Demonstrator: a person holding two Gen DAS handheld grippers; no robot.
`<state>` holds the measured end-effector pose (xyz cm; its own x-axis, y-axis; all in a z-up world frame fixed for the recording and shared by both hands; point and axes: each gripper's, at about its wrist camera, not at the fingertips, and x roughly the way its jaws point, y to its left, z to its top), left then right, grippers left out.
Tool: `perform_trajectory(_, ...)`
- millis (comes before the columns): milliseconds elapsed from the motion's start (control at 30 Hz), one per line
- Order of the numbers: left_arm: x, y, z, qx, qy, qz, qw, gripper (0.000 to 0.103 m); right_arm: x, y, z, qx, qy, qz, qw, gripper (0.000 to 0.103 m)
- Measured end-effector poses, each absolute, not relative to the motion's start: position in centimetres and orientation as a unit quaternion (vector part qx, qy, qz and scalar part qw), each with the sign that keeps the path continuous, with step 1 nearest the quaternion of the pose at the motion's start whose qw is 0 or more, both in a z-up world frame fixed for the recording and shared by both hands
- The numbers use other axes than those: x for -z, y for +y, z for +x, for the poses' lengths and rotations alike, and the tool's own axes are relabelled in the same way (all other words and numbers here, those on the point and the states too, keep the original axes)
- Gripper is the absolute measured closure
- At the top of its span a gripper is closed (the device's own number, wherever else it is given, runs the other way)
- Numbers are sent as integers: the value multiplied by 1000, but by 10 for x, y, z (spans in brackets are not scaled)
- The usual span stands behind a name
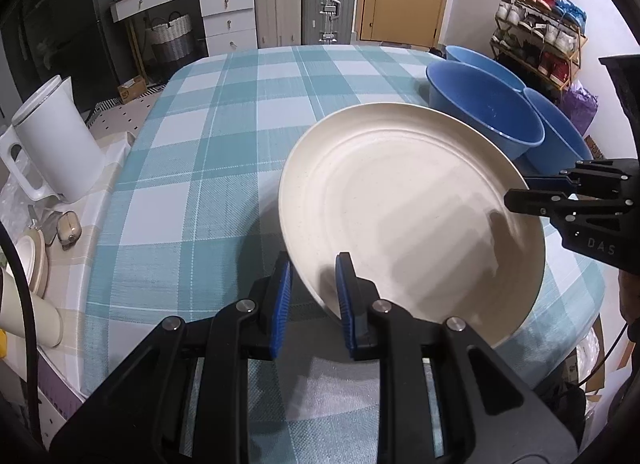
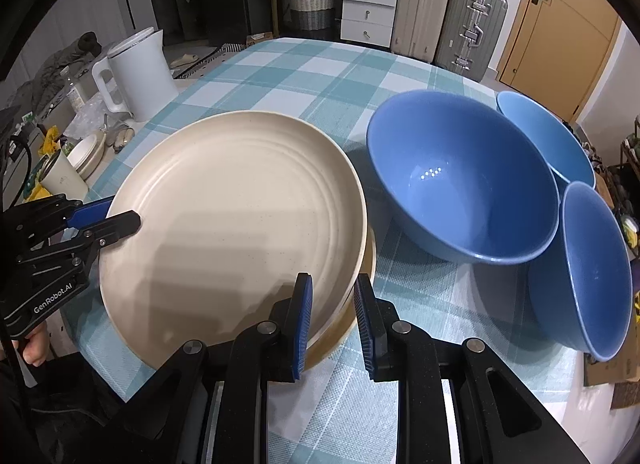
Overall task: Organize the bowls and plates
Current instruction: 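Lower the cream plate onto the other cream plate beside the bowls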
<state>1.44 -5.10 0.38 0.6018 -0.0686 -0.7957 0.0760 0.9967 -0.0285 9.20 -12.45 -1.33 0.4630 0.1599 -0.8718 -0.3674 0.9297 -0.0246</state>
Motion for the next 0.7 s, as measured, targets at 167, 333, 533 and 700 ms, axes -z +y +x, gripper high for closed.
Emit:
perform_trajectory(167, 7, -56, 19, 43, 447, 14, 893, 84, 21, -127, 90, -146, 492, -107, 852, 81)
perform_trajectory(333, 16, -58, 24, 45, 452, 18, 891, 84, 27, -125, 87, -139, 493, -115, 851, 81)
perform_trajectory(533, 21, -61, 27, 43, 451, 30, 891, 84, 34, -122, 84, -129, 492, -133, 851, 81)
perform_trajectory(700, 26, -62, 30, 43, 448, 36, 892, 84, 38, -122, 82, -123, 489, -137, 853, 81)
